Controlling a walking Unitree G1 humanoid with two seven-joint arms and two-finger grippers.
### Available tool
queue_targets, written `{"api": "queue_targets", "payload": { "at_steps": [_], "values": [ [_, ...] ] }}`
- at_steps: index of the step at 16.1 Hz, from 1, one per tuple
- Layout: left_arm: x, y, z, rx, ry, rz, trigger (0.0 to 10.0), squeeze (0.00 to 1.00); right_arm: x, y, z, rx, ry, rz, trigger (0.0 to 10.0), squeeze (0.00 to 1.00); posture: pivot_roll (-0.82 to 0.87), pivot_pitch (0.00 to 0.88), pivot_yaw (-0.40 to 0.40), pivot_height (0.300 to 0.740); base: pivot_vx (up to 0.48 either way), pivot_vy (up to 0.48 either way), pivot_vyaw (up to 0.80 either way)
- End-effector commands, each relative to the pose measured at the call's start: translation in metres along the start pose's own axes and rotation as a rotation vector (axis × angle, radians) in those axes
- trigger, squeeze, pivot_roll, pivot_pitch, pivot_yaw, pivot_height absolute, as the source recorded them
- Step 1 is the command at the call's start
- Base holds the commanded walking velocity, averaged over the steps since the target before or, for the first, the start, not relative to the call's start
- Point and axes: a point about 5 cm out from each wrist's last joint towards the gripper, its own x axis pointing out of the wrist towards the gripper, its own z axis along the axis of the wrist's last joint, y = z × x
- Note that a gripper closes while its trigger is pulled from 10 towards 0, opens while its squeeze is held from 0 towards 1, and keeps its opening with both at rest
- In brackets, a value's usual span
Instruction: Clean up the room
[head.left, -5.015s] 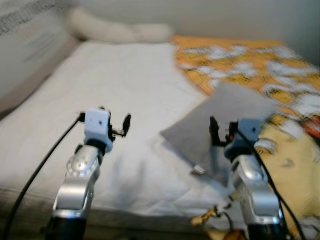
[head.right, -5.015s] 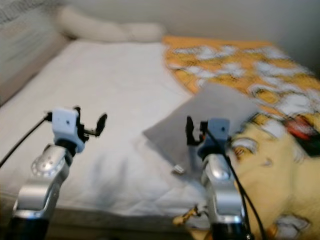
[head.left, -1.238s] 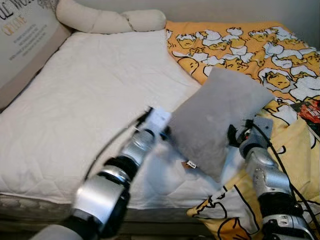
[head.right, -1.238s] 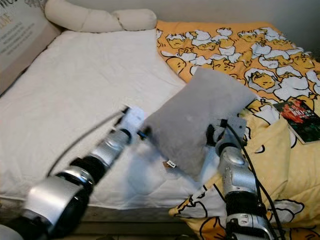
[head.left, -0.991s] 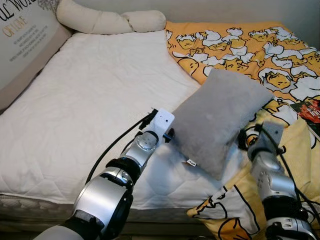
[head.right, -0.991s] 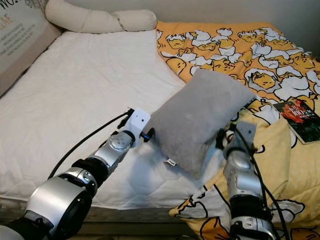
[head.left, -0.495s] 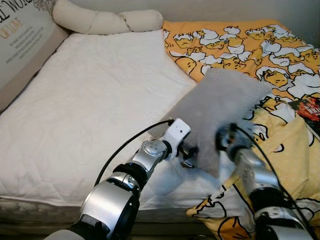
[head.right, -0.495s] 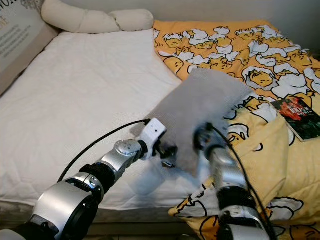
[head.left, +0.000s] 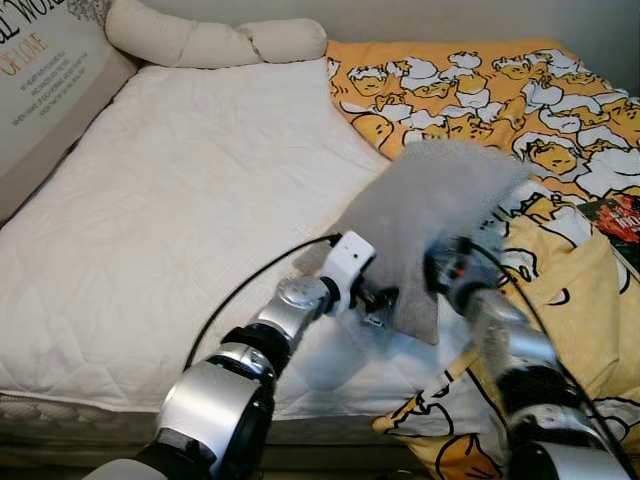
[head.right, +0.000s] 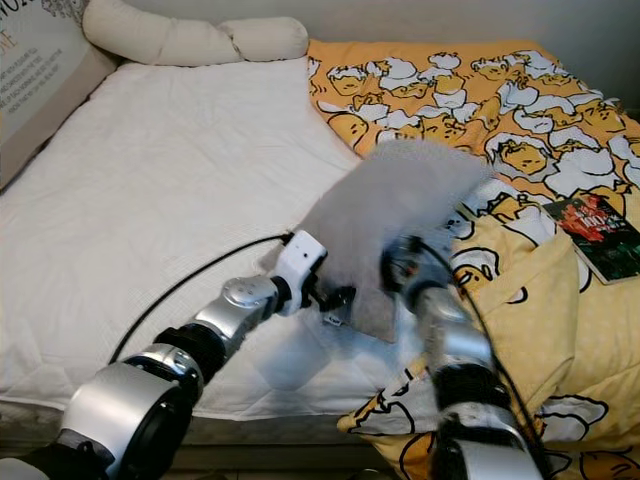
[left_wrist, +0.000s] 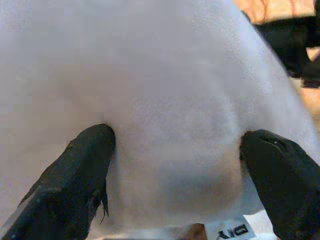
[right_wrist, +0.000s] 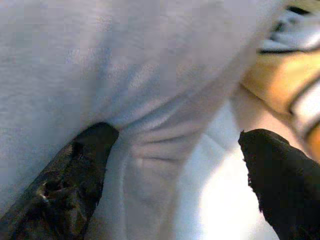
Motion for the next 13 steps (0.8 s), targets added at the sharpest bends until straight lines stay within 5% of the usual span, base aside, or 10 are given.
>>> {"api": "queue_targets", "payload": {
  "at_steps": [1,2,3,5,9,10,13],
  "values": [
    [-0.003,0.006,0.006,0.008,-0.039,-0.005,10.0,0.00,-0.001,0.000,0.000,0.021,0.002,0.008,10.0,1.00,-0.11,0.000,0.025,0.740,0.000,0.000,0.00],
    [-0.014,0.021,0.008,0.028,-0.067,-0.003,10.0,0.00,-0.006,-0.016,0.005,0.068,-0.028,-0.021,10.0,1.00,-0.09,0.000,0.020,0.740,0.000,0.000,0.00],
    [-0.014,0.021,0.008,0.028,-0.067,-0.003,10.0,0.00,-0.006,-0.016,0.005,0.068,-0.028,-0.021,10.0,1.00,-0.09,0.000,0.020,0.740,0.000,0.000,0.00],
    [-0.033,0.041,0.011,0.060,-0.129,-0.003,10.0,0.00,-0.011,-0.035,0.025,0.207,-0.135,-0.032,10.0,1.00,-0.08,0.000,0.016,0.740,0.000,0.000,0.00],
    [-0.050,0.053,0.015,0.128,-0.190,0.036,10.0,0.00,-0.019,-0.032,0.065,0.244,-0.358,0.010,10.0,1.00,-0.07,0.000,0.018,0.740,0.000,0.000,0.00],
    [-0.054,0.055,0.017,0.125,-0.209,0.053,10.0,0.00,-0.020,-0.029,0.073,0.214,-0.392,0.035,10.0,1.00,-0.06,0.000,0.019,0.740,0.000,0.000,0.00],
    [-0.077,0.063,0.019,0.171,-0.248,0.114,10.0,0.00,-0.012,0.016,0.096,-0.114,-0.379,0.251,10.0,1.00,-0.06,0.000,0.021,0.740,0.000,0.000,0.00]
  ]
}}
